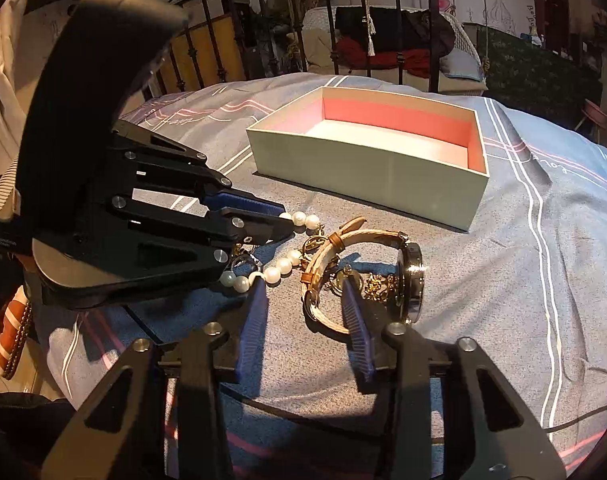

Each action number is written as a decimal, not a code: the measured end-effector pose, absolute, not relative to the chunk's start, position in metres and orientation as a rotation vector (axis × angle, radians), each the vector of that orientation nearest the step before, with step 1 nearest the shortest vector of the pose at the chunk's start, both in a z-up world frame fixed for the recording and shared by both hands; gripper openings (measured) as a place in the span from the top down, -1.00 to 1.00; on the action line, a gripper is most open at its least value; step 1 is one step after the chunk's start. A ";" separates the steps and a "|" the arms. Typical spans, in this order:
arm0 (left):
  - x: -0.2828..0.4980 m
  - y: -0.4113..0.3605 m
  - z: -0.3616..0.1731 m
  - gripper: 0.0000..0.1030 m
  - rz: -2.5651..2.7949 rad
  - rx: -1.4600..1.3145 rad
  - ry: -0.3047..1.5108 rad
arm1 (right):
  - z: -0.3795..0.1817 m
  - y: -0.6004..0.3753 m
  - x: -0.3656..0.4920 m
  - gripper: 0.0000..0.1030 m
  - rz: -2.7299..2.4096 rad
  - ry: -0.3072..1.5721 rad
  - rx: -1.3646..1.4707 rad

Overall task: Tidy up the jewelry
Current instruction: 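Grasp the pearl bracelet with the left tool while the right tool grasps the tan-strap watch, then lift and carry the pearl bracelet and watch toward the pink-lined box with both tools, then lower the bracelet and watch into the box and open both tools, then withdraw both tools from the box back to the remaining jewelry, then grasp the silver bangle with the left tool while the right tool grasps the gold flower charm, then carry the bangle and flower charm into the box and open both tools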

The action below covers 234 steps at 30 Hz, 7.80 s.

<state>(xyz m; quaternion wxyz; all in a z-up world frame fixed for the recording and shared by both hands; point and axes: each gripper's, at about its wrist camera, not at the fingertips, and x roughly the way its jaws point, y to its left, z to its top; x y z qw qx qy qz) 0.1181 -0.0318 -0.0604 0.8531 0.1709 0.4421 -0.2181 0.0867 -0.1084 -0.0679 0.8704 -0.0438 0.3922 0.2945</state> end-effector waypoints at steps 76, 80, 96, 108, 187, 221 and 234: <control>0.127 0.001 0.015 0.82 -0.378 0.002 0.735 | -0.045 -0.121 0.058 0.81 0.666 0.668 -0.665; 0.128 0.003 0.013 0.82 -0.377 0.003 0.734 | -0.025 -0.103 0.043 0.81 0.787 0.595 -0.601; 0.134 0.007 0.027 0.82 -0.352 0.015 0.705 | 0.025 -0.122 0.110 0.79 0.782 0.529 -0.375; 0.182 0.001 0.029 0.82 -0.326 0.042 0.727 | 0.015 -0.099 0.200 0.78 0.656 0.657 -0.301; 0.071 -0.001 -0.054 -0.02 -0.200 -0.008 0.822 | -0.077 -0.136 0.098 -0.01 0.482 0.818 -0.123; 0.070 0.003 -0.059 -0.03 -0.183 -0.032 0.840 | -0.077 -0.144 0.093 0.64 0.503 0.801 -0.085; 0.076 0.000 -0.036 -0.03 -0.184 -0.015 0.778 | -0.055 -0.144 0.094 0.65 0.523 0.739 -0.052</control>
